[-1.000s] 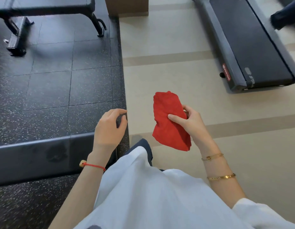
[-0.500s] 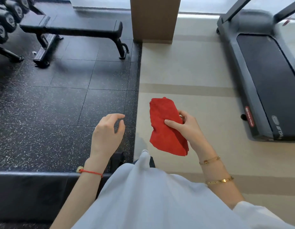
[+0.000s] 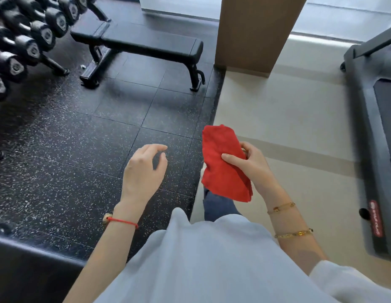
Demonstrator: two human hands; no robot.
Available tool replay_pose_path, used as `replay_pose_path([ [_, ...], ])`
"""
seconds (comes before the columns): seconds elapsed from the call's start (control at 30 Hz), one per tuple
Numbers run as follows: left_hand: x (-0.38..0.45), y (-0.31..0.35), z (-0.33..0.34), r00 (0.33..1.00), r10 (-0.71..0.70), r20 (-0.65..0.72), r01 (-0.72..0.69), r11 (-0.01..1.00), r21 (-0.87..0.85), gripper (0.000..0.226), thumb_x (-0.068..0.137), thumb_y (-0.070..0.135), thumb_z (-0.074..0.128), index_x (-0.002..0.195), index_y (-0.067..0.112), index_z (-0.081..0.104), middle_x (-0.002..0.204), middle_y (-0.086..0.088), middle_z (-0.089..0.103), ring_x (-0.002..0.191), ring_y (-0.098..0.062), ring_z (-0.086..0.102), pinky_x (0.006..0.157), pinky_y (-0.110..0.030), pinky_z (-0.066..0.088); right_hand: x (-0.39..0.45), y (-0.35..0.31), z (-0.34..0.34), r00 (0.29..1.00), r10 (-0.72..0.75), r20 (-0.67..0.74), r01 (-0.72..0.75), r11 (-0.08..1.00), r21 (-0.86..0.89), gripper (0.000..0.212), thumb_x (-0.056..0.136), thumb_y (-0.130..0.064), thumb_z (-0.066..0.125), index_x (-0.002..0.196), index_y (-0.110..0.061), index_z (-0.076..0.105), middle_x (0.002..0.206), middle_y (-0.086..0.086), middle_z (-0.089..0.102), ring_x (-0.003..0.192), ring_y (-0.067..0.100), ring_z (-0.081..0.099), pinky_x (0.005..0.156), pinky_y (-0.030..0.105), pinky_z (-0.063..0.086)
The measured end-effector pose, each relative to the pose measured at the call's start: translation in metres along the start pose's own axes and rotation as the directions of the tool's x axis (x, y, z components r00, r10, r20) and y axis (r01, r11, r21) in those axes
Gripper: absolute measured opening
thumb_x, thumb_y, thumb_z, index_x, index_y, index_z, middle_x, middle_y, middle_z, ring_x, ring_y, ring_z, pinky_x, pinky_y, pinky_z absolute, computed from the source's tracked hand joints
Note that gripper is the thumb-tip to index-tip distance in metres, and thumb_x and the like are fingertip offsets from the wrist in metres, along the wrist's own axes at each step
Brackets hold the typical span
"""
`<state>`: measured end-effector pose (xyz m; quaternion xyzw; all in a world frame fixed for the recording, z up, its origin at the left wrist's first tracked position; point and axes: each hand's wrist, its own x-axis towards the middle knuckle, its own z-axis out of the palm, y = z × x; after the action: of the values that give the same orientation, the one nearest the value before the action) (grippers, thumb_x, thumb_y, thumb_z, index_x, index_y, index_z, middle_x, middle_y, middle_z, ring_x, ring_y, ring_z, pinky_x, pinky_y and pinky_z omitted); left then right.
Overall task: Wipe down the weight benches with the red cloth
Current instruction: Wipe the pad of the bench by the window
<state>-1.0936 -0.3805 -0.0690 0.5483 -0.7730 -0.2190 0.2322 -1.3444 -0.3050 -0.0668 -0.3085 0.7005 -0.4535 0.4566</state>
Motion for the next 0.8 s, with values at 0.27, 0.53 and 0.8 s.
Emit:
replay_pose_path([
  [0.27,0.170,-0.012,0.013,0.993,-0.090,-0.071,0.091,0.996,0.009,0.022,0.096,0.019,0.057,0.114,0.018,0.069,0.114,0.002,0.070,0.104,-0.018,0.064,0.091,-0.034,0.050,0.189,-0.068,0.016,0.996,-0.013,0.086,0.019,0.997,-0.071,0.028,0.076,-0.024,0.083,0.094,-0.031,0.063,0.097,-0.004,0.071,0.083,0.009,0.067,0.075,0.022,0.056],
  [0.53,0.324,-0.028,-0.002,0.974,-0.171,-0.149,0.172,0.985,-0.006,0.023,0.096,0.017,0.056,0.115,0.017,0.069,0.114,0.001,0.069,0.106,-0.020,0.063,0.094,-0.041,0.052,0.360,-0.166,0.057,0.980,-0.076,0.186,0.102,0.985,-0.137,0.035,0.077,-0.023,0.082,0.106,-0.018,0.065,0.104,0.009,0.072,0.099,0.028,0.069,0.089,0.043,0.055],
  [0.8,0.459,-0.081,-0.012,0.966,-0.213,-0.144,0.213,0.977,-0.018,0.023,0.096,0.018,0.056,0.115,0.017,0.068,0.116,0.003,0.069,0.109,-0.018,0.062,0.096,-0.036,0.050,0.486,-0.209,0.125,0.977,-0.041,0.211,0.071,0.988,-0.138,0.032,0.075,-0.026,0.083,0.101,-0.024,0.066,0.093,-0.004,0.072,0.083,0.010,0.068,0.077,0.029,0.054],
])
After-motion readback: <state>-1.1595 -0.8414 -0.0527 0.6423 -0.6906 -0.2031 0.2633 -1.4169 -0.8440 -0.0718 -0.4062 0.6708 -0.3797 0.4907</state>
